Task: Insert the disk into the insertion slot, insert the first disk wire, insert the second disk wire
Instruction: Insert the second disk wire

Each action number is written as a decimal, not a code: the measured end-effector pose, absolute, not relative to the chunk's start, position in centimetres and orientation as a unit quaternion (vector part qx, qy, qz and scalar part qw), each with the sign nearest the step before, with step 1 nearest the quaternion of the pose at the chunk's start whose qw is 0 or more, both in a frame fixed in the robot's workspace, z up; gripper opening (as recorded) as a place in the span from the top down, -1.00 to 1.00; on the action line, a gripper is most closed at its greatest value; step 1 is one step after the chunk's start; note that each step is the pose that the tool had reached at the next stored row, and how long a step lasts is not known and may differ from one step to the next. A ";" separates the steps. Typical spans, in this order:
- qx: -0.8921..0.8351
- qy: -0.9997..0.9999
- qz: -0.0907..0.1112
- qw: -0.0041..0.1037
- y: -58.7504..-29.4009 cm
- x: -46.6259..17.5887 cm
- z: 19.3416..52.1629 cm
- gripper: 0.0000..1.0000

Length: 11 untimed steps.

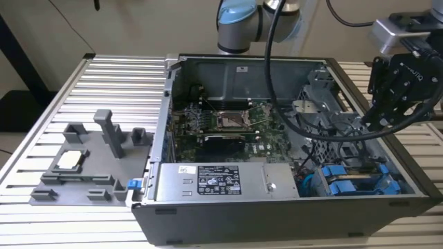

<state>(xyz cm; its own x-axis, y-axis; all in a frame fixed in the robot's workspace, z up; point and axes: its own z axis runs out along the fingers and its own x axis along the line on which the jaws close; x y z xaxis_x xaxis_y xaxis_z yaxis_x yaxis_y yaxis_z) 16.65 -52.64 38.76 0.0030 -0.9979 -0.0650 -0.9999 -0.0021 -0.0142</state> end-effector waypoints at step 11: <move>-0.709 0.704 0.017 0.029 -52.7 12.4 38.7 0.47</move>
<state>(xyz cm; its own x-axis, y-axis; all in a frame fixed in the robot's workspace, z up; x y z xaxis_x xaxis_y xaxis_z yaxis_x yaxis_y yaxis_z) 12.35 -52.73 38.71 0.0075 -0.9979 -0.0650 -0.9998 -0.0064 -0.0176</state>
